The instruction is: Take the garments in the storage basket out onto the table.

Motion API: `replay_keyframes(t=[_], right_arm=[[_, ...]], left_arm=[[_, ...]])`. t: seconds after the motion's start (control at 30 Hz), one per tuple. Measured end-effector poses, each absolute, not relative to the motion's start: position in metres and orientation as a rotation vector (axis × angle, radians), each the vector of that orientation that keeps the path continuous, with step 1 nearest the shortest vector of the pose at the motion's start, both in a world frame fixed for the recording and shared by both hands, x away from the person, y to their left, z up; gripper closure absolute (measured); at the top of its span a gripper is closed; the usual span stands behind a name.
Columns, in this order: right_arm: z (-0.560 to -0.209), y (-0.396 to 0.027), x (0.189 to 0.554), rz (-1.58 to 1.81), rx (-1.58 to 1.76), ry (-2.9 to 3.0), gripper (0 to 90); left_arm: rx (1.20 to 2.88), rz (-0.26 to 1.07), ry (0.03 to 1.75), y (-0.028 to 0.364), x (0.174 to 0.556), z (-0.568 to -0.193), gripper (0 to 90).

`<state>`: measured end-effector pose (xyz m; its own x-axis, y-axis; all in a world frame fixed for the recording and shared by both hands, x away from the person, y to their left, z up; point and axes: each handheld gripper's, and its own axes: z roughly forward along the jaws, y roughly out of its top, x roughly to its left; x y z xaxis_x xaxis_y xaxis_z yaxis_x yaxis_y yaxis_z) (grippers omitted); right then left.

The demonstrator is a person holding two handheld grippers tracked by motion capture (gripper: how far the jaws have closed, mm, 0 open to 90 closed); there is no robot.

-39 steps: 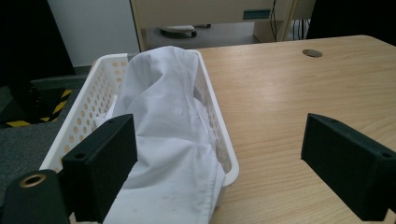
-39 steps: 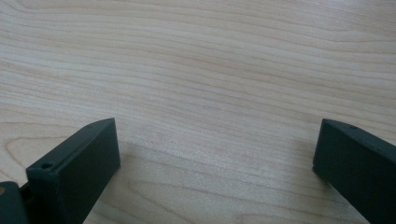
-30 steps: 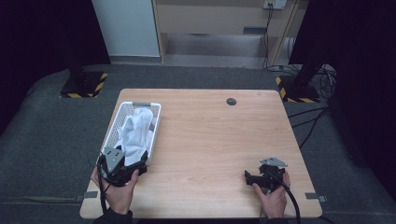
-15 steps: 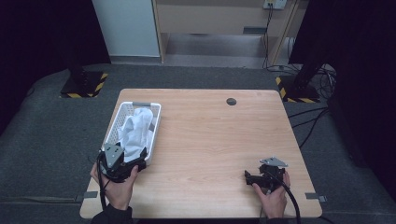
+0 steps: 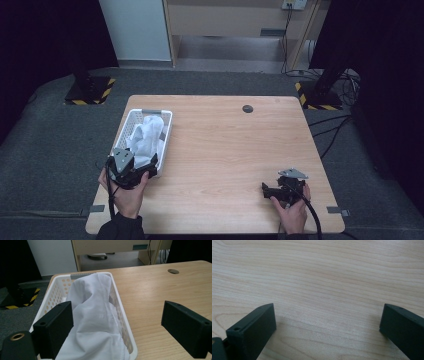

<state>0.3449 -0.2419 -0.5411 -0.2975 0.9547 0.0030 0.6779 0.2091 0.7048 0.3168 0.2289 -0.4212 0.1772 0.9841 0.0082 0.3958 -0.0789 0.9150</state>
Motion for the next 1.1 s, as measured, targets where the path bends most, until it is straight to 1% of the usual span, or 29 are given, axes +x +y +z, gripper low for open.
replay_keyframes(t=[1.1], right_arm=[[-0.541,-0.242,0.345,0.849,1.513,2.053,0.6]], left_arm=[[1.617,0.908,1.381,0.236,0.350,-0.421,10.3]])
